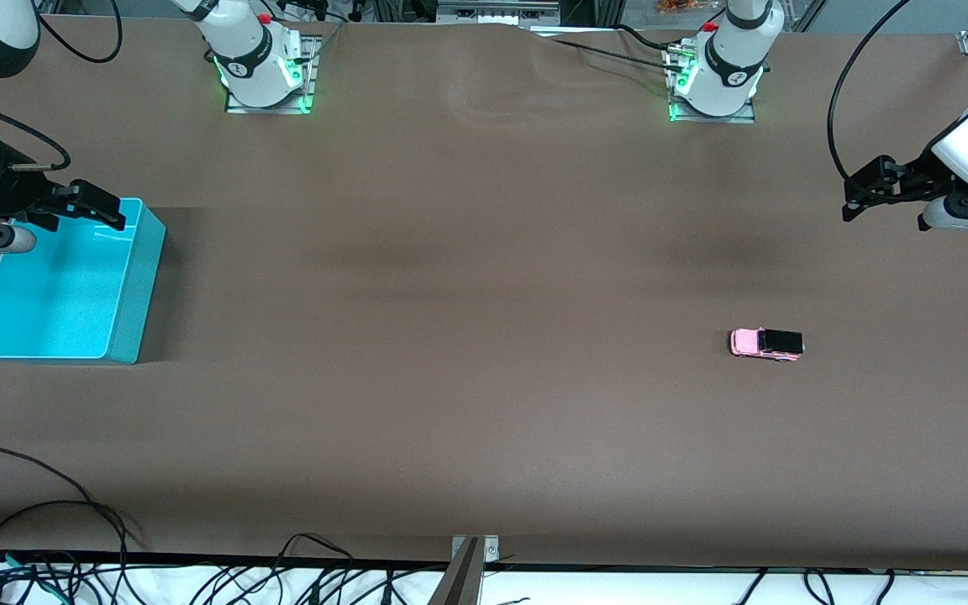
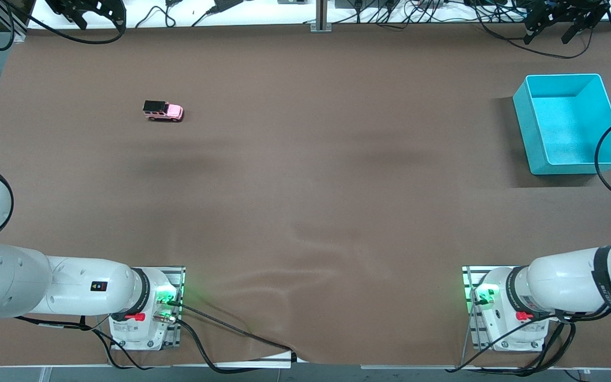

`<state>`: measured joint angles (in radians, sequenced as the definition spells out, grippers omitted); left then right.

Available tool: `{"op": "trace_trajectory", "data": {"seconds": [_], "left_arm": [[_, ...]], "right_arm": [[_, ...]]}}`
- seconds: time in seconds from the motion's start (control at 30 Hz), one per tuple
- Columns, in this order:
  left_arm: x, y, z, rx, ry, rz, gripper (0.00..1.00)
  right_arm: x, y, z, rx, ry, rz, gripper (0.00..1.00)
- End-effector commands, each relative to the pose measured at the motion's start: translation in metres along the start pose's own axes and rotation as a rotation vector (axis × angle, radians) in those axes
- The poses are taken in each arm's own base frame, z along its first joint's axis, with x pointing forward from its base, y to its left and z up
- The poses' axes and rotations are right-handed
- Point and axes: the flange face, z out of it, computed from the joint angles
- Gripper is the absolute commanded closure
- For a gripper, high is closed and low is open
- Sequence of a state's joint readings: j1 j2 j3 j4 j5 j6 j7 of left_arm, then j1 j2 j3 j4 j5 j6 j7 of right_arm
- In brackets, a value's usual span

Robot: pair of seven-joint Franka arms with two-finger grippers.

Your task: Wind and store pink jeep toy

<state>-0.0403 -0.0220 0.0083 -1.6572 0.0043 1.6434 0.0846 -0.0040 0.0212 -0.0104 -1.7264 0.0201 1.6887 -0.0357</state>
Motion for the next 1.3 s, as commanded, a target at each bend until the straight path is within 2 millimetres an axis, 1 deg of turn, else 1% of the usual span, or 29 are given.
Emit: {"op": "trace_trajectory", "data": {"seconds": [0.0, 0.07, 0.13, 0.27, 0.57, 0.7, 1.27], "left_arm": [[-0.007, -0.003, -0.015, -0.006, 0.006, -0.017, 0.0], [-0.006, -0.001, -0.017, -0.003, 0.0, -0.017, 0.0], [-0.002, -0.001, -0.017, 0.004, 0.002, -0.014, 0.0], [-0.001, -0.002, -0.016, 0.003, -0.004, -0.015, 0.0], [0.0, -0.004, -0.016, 0.003, -0.002, -0.014, 0.0], [0.001, -0.006, -0.011, -0.004, -0.013, -0.017, 0.0], [0.002, -0.002, -0.012, -0.005, -0.009, -0.016, 0.0]], "right_arm": [[0.002, 0.001, -0.005, -0.005, -0.003, -0.01, 0.0], [0.002, 0.002, -0.006, -0.003, -0.004, -0.012, 0.0], [0.003, 0.002, -0.012, -0.005, 0.008, -0.015, 0.0], [0.004, -0.001, -0.016, -0.005, 0.016, -0.018, 0.0], [0.004, -0.002, -0.015, -0.005, 0.014, -0.018, 0.0], [0.004, -0.004, -0.016, -0.006, 0.016, -0.023, 0.0], [0.005, -0.005, -0.019, -0.006, 0.025, -0.023, 0.0]]}}
